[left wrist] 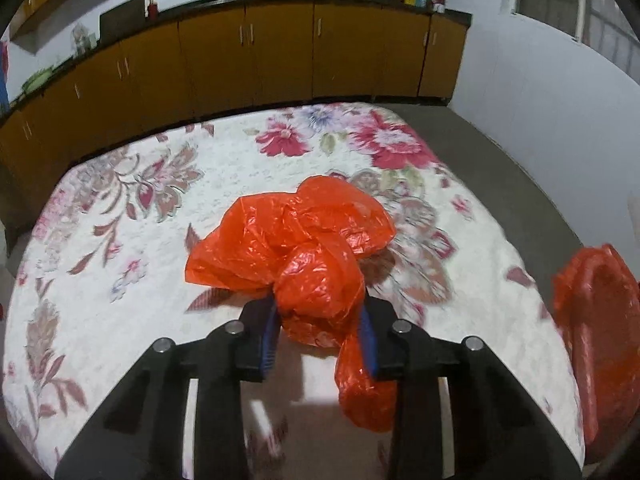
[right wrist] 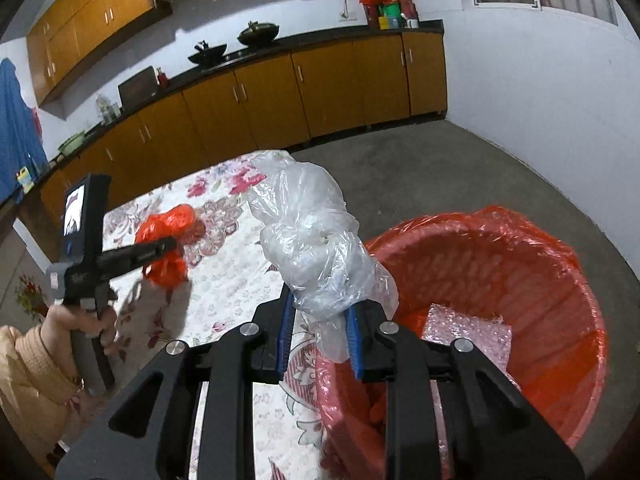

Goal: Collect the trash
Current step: 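Grasp the orange bag with the left tool while the right tool carries the clear bag to the basket, then open both tools over the basket to drop the orange and clear bags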

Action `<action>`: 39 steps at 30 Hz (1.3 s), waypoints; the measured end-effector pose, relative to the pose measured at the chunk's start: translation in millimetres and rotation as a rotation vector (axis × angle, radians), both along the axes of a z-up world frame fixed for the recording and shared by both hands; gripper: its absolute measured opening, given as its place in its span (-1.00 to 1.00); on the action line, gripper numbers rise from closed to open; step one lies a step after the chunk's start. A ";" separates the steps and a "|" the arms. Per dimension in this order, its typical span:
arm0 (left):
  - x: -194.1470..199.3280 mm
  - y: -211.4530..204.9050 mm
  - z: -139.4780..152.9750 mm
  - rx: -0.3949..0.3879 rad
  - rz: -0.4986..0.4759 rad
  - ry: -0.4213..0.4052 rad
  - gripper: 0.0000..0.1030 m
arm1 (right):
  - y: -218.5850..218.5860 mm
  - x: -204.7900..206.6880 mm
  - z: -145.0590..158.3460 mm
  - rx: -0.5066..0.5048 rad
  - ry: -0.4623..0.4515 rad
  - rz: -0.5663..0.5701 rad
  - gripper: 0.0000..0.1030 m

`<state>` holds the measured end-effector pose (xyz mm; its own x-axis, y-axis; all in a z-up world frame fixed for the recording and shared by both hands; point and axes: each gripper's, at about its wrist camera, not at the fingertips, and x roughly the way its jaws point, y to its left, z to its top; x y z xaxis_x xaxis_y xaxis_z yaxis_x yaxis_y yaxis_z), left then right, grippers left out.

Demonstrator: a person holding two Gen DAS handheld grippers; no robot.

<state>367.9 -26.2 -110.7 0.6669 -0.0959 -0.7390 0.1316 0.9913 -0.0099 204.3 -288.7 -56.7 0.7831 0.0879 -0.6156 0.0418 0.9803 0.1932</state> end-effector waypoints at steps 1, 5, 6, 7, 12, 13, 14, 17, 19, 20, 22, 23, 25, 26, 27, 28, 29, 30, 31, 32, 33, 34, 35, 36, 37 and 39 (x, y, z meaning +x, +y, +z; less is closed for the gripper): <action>-4.8 -3.6 4.1 0.002 -0.006 -0.007 -0.35 | -3.6 -4.6 3.1 0.005 -0.008 -0.009 -0.54; -40.1 -21.8 23.0 0.028 -0.057 -0.036 -0.35 | -17.8 -24.3 14.1 0.021 -0.028 -0.056 -0.54; -47.8 -27.0 28.6 0.029 -0.073 -0.045 -0.35 | -22.7 -30.8 17.8 0.029 -0.034 -0.070 -0.54; -58.4 -33.8 35.2 0.032 -0.094 -0.058 -0.35 | -26.9 -35.6 20.7 0.036 -0.040 -0.081 -0.54; -97.6 -63.3 62.1 0.044 -0.175 -0.119 -0.34 | -43.0 -59.0 34.2 0.042 -0.071 -0.132 -0.54; -102.3 -68.0 65.5 0.045 -0.186 -0.127 -0.34 | -46.0 -63.8 36.2 0.045 -0.081 -0.137 -0.54; -110.0 -75.4 70.4 0.046 -0.203 -0.140 -0.34 | -48.0 -66.4 37.7 0.045 -0.085 -0.142 -0.54; -127.0 -90.6 81.6 0.040 -0.246 -0.162 -0.34 | -54.5 -77.8 42.0 0.045 -0.098 -0.159 -0.54; -137.3 -100.7 87.5 0.025 -0.273 -0.164 -0.34 | -59.3 -83.8 43.4 0.045 -0.102 -0.167 -0.54; -139.9 -104.2 89.3 0.016 -0.283 -0.161 -0.34 | -60.3 -85.0 43.2 0.044 -0.102 -0.171 -0.54; -144.6 -110.5 92.3 -0.011 -0.303 -0.150 -0.34 | -63.1 -90.1 44.2 0.043 -0.101 -0.184 -0.54; -147.2 -114.3 93.9 -0.029 -0.315 -0.142 -0.34 | -65.5 -92.3 44.7 0.045 -0.099 -0.193 -0.54; -151.3 -120.6 96.2 -0.056 -0.338 -0.135 -0.34 | -71.3 -95.2 44.8 0.057 -0.097 -0.208 -0.54; -153.9 -124.4 97.5 -0.075 -0.354 -0.131 -0.34 | -75.8 -96.7 45.0 0.065 -0.096 -0.215 -0.54; -156.0 -128.1 98.6 -0.091 -0.367 -0.128 -0.34 | -79.4 -97.3 45.4 0.072 -0.094 -0.223 -0.54; -157.7 -132.1 99.5 -0.108 -0.383 -0.122 -0.34 | -83.8 -98.0 45.3 0.077 -0.091 -0.233 -0.54; -159.7 -135.6 99.8 -0.118 -0.394 -0.120 -0.34 | -86.3 -99.0 45.2 0.079 -0.089 -0.241 -0.54; -161.7 -140.8 100.1 -0.126 -0.407 -0.119 -0.34 | -88.7 -99.3 45.4 0.081 -0.087 -0.248 -0.54; -163.3 -146.2 100.0 -0.130 -0.419 -0.120 -0.33 | -92.3 -99.8 45.2 0.086 -0.085 -0.255 -0.54; -164.8 -150.8 100.0 -0.133 -0.428 -0.120 -0.33 | -91.1 -100.4 45.7 0.092 -0.087 -0.262 -0.54; -165.5 -155.9 99.2 -0.137 -0.440 -0.117 -0.33 | -93.8 -100.6 45.3 0.099 -0.086 -0.269 -0.54; -166.2 -160.6 97.5 -0.143 -0.450 -0.112 -0.33 | -95.6 -100.1 45.3 0.107 -0.085 -0.274 -0.54; -166.8 -165.7 96.6 -0.147 -0.459 -0.108 -0.33 | -98.3 -99.6 45.0 0.114 -0.084 -0.276 -0.54; -167.8 -170.1 95.8 -0.149 -0.466 -0.105 -0.33 | -100.4 -99.3 44.4 0.122 -0.083 -0.279 -0.54; -169.2 -174.2 95.2 -0.150 -0.471 -0.103 -0.33 | -101.9 -99.1 43.7 0.128 -0.082 -0.282 -0.54; -169.5 -184.0 91.9 -0.153 -0.486 -0.096 -0.33 | -104.5 -97.7 42.3 0.138 -0.081 -0.285 -0.54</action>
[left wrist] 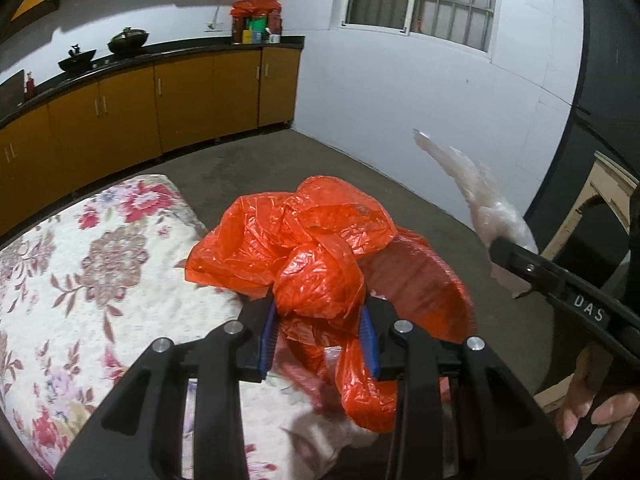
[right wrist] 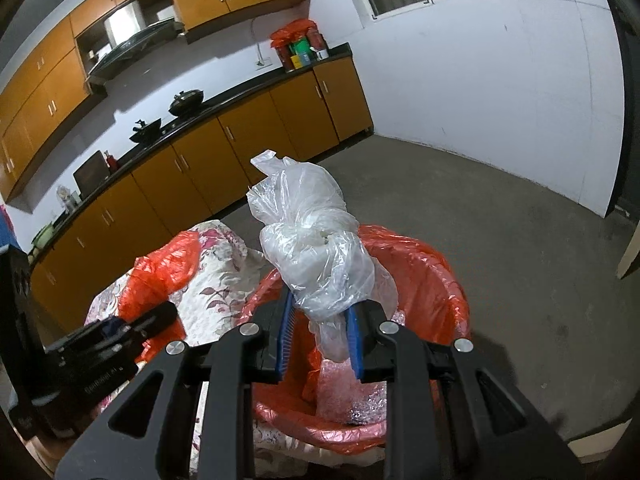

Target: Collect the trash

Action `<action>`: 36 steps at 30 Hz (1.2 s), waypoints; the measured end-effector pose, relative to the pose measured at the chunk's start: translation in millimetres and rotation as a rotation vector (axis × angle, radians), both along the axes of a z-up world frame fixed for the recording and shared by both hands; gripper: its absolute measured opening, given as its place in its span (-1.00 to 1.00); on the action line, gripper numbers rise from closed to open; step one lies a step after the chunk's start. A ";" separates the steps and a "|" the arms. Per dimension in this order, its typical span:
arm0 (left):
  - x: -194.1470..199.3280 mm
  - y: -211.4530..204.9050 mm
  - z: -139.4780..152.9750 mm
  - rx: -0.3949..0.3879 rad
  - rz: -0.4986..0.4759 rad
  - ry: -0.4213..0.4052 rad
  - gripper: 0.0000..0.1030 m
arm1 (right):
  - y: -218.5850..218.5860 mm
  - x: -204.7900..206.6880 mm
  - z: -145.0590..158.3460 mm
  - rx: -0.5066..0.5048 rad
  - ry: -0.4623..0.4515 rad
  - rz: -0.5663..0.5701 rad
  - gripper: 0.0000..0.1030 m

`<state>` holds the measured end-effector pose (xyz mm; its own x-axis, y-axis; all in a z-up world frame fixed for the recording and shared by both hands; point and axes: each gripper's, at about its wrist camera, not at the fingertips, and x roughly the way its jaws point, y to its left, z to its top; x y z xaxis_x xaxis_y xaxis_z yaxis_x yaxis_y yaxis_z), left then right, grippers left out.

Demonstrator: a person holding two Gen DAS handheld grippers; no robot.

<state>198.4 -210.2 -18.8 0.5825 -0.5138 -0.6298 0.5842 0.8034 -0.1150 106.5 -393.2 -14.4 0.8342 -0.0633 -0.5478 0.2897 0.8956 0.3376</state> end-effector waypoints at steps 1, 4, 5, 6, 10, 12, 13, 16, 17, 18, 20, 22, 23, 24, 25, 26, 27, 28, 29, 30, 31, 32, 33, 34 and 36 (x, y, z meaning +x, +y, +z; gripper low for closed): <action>-0.5 -2.5 -1.0 0.000 -0.004 0.002 -0.33 | -1.1 0.5 -0.4 0.003 -0.001 0.000 -0.54; -1.5 -12.5 -5.0 0.001 -0.017 0.014 -0.32 | -1.8 0.5 -0.5 0.006 -0.006 0.000 -0.54; -0.9 -14.5 -6.2 0.002 -0.019 0.017 -0.32 | -2.9 0.3 -1.2 0.007 -0.008 -0.001 -0.54; -0.1 -16.8 -7.7 0.002 -0.023 0.021 -0.32 | -3.6 0.6 -1.3 0.009 -0.010 -0.002 -0.54; 4.8 -23.4 -10.8 0.004 -0.032 0.034 -0.32 | -5.4 0.8 -1.2 0.013 -0.016 -0.004 -0.54; 8.1 -25.1 -13.4 0.002 -0.034 0.043 -0.31 | -6.4 0.4 -1.1 0.014 -0.020 -0.007 -0.54; 9.0 -26.2 -14.5 -0.001 -0.036 0.047 -0.30 | -5.1 0.9 0.0 0.016 -0.022 -0.008 -0.53; 13.1 -29.2 -19.8 -0.003 -0.041 0.056 -0.20 | -6.6 3.5 1.0 0.025 -0.033 -0.012 -0.49; 13.6 -30.9 -22.3 0.001 -0.041 0.058 -0.10 | -6.7 3.9 0.2 0.028 -0.039 -0.014 -0.37; 15.4 -31.5 -25.7 0.005 -0.040 0.063 -0.04 | -5.5 2.5 -1.7 0.027 -0.038 -0.016 -0.28; 18.1 -30.6 -32.0 0.010 -0.037 0.078 0.00 | -4.8 3.6 -3.9 0.028 -0.033 -0.015 0.02; 19.8 -26.4 -37.4 0.018 -0.025 0.089 0.02 | -3.9 0.9 -5.1 0.022 -0.031 -0.020 0.14; 20.2 -23.8 -38.8 0.019 -0.019 0.092 0.03 | -3.4 -1.0 -5.5 0.015 -0.027 -0.023 0.19; 20.3 -20.2 -39.7 0.020 -0.011 0.097 0.05 | -3.0 -3.7 -5.5 0.009 -0.025 -0.026 0.22; 20.3 -15.2 -40.3 0.019 -0.002 0.099 0.06 | -1.9 -7.7 -5.4 -0.003 -0.023 -0.033 0.32; 19.4 -10.1 -39.7 0.019 0.007 0.096 0.10 | -1.2 -11.0 -4.0 -0.021 -0.022 -0.043 0.48; 17.4 -4.3 -37.7 0.020 0.018 0.084 0.14 | 0.2 -15.3 -2.1 -0.048 -0.022 -0.057 0.57; 13.8 2.0 -34.7 0.021 0.032 0.064 0.24 | 2.6 -20.4 -0.1 -0.080 -0.026 -0.073 0.72; 8.6 10.2 -30.4 0.022 0.052 0.034 0.37 | 5.5 -26.0 2.0 -0.113 -0.031 -0.090 0.80; 2.3 18.9 -25.4 0.022 0.075 0.002 0.53 | 8.7 -31.3 4.2 -0.147 -0.037 -0.106 0.80; -5.1 28.1 -20.0 0.023 0.104 -0.032 0.60 | 13.1 -38.0 6.6 -0.193 -0.043 -0.129 0.83; -11.0 35.8 -15.3 0.022 0.127 -0.058 0.71 | 16.2 -43.7 8.8 -0.230 -0.051 -0.155 0.94; -19.3 46.6 -9.6 0.020 0.159 -0.093 0.80 | 20.6 -50.4 11.8 -0.268 -0.069 -0.187 0.97; -27.1 55.9 -3.4 0.020 0.189 -0.122 0.83 | 26.6 -59.8 14.8 -0.309 -0.099 -0.220 0.97; -40.7 73.7 4.5 0.024 0.247 -0.173 0.92 | 35.4 -72.5 18.5 -0.353 -0.124 -0.256 0.97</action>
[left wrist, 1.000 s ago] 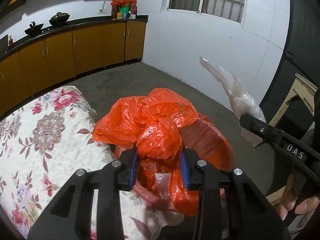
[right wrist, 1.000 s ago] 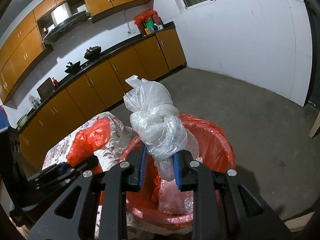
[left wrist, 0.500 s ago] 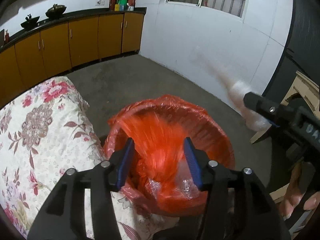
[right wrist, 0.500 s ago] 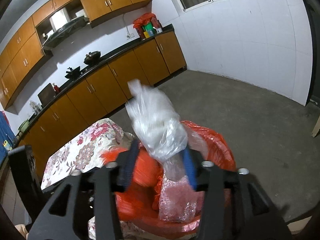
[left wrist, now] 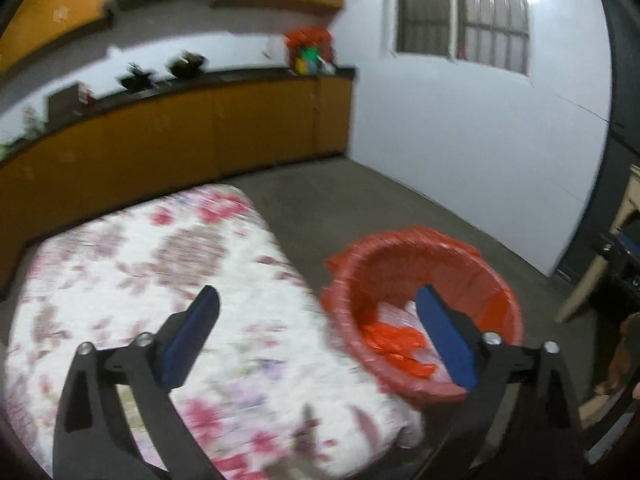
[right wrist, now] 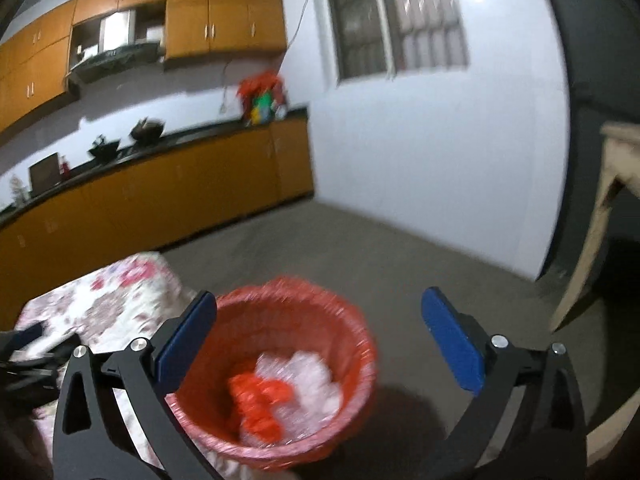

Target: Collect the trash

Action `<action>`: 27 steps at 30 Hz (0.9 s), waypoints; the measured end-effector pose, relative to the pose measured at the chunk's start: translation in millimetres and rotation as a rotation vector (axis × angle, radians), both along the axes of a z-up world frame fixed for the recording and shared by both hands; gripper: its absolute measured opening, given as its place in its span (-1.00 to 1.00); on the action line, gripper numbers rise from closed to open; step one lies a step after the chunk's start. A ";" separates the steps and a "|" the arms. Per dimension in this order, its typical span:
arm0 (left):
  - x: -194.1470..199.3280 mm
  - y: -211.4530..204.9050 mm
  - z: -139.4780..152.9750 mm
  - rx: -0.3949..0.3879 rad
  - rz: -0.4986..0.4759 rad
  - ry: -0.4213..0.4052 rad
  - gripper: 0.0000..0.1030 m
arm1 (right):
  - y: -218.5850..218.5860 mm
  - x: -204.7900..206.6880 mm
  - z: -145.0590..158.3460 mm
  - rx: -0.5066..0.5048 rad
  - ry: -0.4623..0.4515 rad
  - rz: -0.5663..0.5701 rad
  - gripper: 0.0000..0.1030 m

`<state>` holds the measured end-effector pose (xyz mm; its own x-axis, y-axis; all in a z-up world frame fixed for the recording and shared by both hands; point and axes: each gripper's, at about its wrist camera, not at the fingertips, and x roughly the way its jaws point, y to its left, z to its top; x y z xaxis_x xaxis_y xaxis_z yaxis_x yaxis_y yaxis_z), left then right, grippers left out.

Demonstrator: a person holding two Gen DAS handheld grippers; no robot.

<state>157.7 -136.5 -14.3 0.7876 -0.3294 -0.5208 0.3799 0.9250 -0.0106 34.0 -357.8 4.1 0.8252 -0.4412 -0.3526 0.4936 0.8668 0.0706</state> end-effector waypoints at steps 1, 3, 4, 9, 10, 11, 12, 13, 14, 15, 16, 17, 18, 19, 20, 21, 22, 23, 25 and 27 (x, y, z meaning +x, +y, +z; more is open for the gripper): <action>-7.9 10.3 3.9 0.002 0.031 -0.025 0.92 | 5.6 -5.2 1.5 -0.014 0.005 -0.004 0.97; -22.1 24.1 9.9 0.010 0.076 -0.062 0.92 | 14.5 -9.4 3.1 -0.035 0.031 -0.006 0.97; -30.8 32.9 12.1 0.020 0.107 -0.082 0.92 | 21.2 -11.1 3.7 -0.049 0.046 -0.003 0.97; -59.5 60.5 15.4 0.026 0.191 -0.099 0.92 | 52.3 -19.9 3.4 -0.064 0.086 0.053 0.97; -65.6 66.7 15.2 0.017 0.197 -0.090 0.92 | 57.7 -20.5 2.8 -0.068 0.085 0.069 0.97; -71.9 70.2 14.9 0.013 0.203 -0.086 0.92 | 62.0 -20.4 3.6 -0.073 0.088 0.075 0.97; -76.7 72.6 13.5 0.014 0.209 -0.086 0.92 | 69.3 -22.9 3.2 -0.082 0.093 0.084 0.97; -83.7 76.4 12.3 0.022 0.229 -0.091 0.92 | 74.2 -24.5 3.3 -0.087 0.096 0.090 0.97; -89.7 78.1 11.7 0.029 0.244 -0.099 0.92 | 79.8 -26.5 2.8 -0.093 0.098 0.097 0.97; -95.0 80.3 11.0 0.036 0.262 -0.108 0.92 | 86.6 -29.5 1.8 -0.102 0.102 0.105 0.97; -100.6 82.5 10.6 0.041 0.280 -0.119 0.92 | 90.7 -31.8 0.8 -0.109 0.103 0.107 0.97; -105.2 83.8 10.3 0.043 0.293 -0.129 0.92 | 96.3 -34.7 -0.1 -0.120 0.106 0.107 0.97; -111.3 85.9 10.8 0.047 0.311 -0.145 0.92 | 101.3 -37.6 -1.1 -0.129 0.108 0.104 0.97; -115.5 87.1 11.2 0.052 0.323 -0.156 0.92 | 104.8 -40.5 -2.1 -0.134 0.109 0.105 0.97; -119.2 87.8 12.2 0.058 0.331 -0.164 0.92 | 107.9 -42.4 -2.9 -0.137 0.111 0.110 0.97; -123.5 89.2 12.7 0.062 0.337 -0.171 0.92 | 111.0 -44.9 -3.3 -0.138 0.113 0.114 0.97; -126.9 90.7 12.9 0.064 0.339 -0.173 0.92 | 112.9 -46.9 -3.4 -0.134 0.114 0.119 0.97; -129.5 92.3 13.3 0.063 0.342 -0.172 0.92 | 114.5 -48.2 -3.9 -0.131 0.113 0.124 0.97; -134.3 96.2 13.2 0.052 0.345 -0.161 0.92 | 118.7 -51.7 -2.1 -0.126 0.109 0.133 0.97; -137.0 99.6 13.0 0.043 0.351 -0.155 0.92 | 122.6 -55.6 -0.3 -0.122 0.104 0.143 0.97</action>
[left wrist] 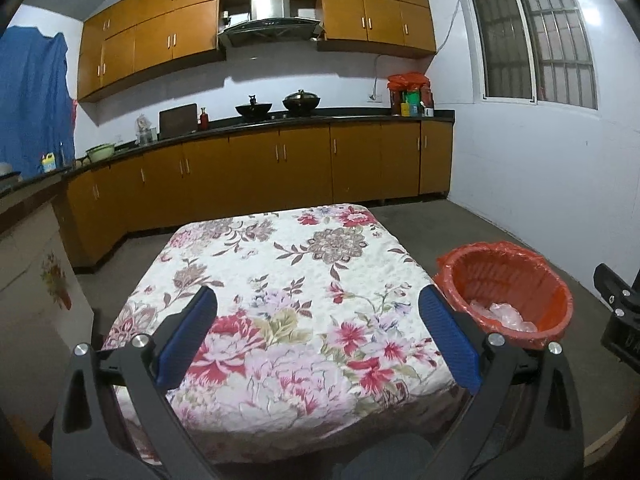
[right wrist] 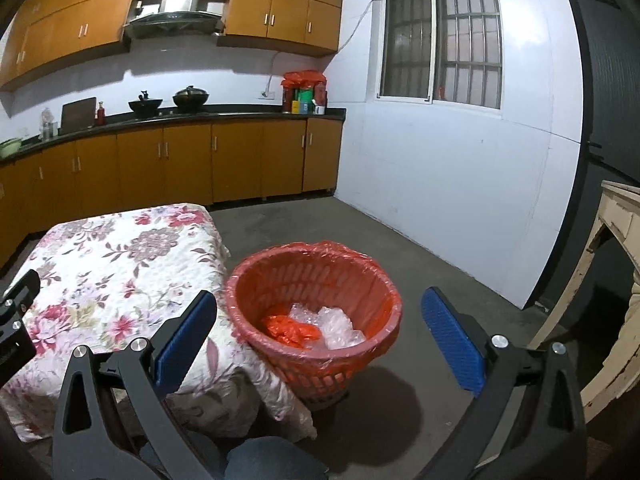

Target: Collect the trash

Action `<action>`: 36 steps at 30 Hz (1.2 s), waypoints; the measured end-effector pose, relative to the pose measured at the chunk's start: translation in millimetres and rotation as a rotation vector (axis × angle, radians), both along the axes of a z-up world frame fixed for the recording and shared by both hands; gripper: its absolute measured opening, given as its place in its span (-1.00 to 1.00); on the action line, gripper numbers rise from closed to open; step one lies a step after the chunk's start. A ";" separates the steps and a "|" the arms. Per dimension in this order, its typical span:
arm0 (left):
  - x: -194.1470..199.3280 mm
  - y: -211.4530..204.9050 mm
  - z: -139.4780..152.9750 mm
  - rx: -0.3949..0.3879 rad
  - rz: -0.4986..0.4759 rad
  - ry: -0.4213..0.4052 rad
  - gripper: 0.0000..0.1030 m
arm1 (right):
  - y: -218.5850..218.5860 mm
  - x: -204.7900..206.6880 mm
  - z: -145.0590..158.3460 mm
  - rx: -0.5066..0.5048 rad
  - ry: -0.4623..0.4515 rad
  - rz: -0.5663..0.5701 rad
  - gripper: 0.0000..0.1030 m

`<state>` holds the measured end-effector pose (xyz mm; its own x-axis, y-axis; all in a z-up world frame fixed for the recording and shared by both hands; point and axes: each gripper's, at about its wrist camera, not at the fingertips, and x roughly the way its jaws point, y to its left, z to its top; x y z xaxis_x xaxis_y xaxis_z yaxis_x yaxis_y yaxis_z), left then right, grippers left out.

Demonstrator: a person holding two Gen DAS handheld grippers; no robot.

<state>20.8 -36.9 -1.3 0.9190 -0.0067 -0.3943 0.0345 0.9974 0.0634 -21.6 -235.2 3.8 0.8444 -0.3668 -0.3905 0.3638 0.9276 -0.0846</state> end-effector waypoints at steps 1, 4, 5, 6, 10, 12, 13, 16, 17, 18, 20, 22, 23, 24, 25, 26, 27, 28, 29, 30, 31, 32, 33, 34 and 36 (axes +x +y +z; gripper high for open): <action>-2.0 2.1 -0.1 -0.005 0.002 0.001 0.92 | 2.2 -2.4 -0.2 0.005 -0.001 0.004 0.97; -11.1 7.6 1.7 -0.017 0.006 -0.003 0.92 | 4.6 -6.6 2.2 0.023 -0.004 0.015 0.97; -13.2 9.0 3.1 -0.020 0.007 -0.007 0.92 | 5.4 -7.8 2.2 0.028 -0.004 0.016 0.97; -15.4 10.4 4.3 -0.023 0.007 -0.011 0.92 | 6.6 -8.9 2.2 0.032 -0.005 0.018 0.97; -21.1 14.0 7.6 -0.036 0.007 -0.016 0.92 | 9.1 -10.7 2.6 0.047 0.013 0.014 0.97; -22.3 14.8 8.0 -0.043 0.003 -0.010 0.92 | 9.2 -9.1 0.2 0.055 0.038 0.009 0.97; -22.6 15.2 7.8 -0.047 0.001 -0.006 0.92 | 8.4 -8.6 -1.9 0.059 0.045 0.007 0.97; -23.4 16.0 7.2 -0.048 0.000 0.003 0.92 | 6.8 -7.9 -7.3 0.073 0.073 0.000 0.97; -23.4 16.1 6.7 -0.048 0.001 0.006 0.92 | 6.4 -8.1 -8.3 0.075 0.074 -0.001 0.97; -23.9 16.2 6.3 -0.049 0.000 0.007 0.92 | 6.3 -8.6 -8.4 0.076 0.075 -0.003 0.97; -24.9 16.3 5.8 -0.050 -0.002 0.010 0.92 | 6.2 -10.1 -7.9 0.072 0.072 -0.005 0.97; -25.9 16.5 5.6 -0.051 -0.004 0.014 0.92 | 6.1 -11.4 -6.4 0.071 0.068 -0.007 0.97; -26.2 16.5 5.1 -0.051 -0.005 0.017 0.92 | 6.3 -11.6 -6.5 0.072 0.068 -0.007 0.97; -26.6 16.4 5.1 -0.051 -0.005 0.019 0.92 | 7.1 -11.7 -6.2 0.071 0.068 -0.008 0.97; -26.2 16.5 5.0 -0.052 -0.005 0.022 0.92 | 7.8 -12.2 -5.9 0.071 0.067 -0.007 0.97; -26.6 16.4 4.2 -0.053 -0.005 0.025 0.92 | 7.7 -12.3 -5.8 0.071 0.068 -0.006 0.97; -26.4 16.6 4.2 -0.054 -0.005 0.031 0.92 | 7.6 -12.0 -5.9 0.071 0.068 -0.005 0.97; -25.7 16.3 3.6 -0.055 -0.005 0.041 0.92 | 8.2 -12.2 -5.8 0.070 0.069 -0.005 0.97; -25.2 16.5 2.7 -0.060 -0.008 0.050 0.92 | 8.4 -11.8 -6.0 0.070 0.070 -0.004 0.97; -25.3 16.8 2.0 -0.063 -0.008 0.055 0.92 | 8.5 -11.9 -6.1 0.070 0.070 -0.003 0.97; -25.8 17.1 1.3 -0.067 -0.008 0.058 0.92 | 9.0 -12.0 -6.0 0.069 0.071 -0.003 0.97; -25.9 17.6 1.1 -0.069 -0.009 0.060 0.92 | 9.2 -11.9 -6.2 0.068 0.072 -0.003 0.97; -26.2 18.2 0.6 -0.071 -0.010 0.062 0.92 | 9.5 -11.8 -6.4 0.067 0.073 -0.004 0.97; -26.5 18.2 0.3 -0.071 -0.010 0.064 0.92 | 9.4 -11.9 -6.8 0.067 0.075 -0.004 0.97; -26.5 17.9 0.2 -0.072 -0.011 0.067 0.92 | 9.8 -11.4 -7.1 0.068 0.077 -0.005 0.97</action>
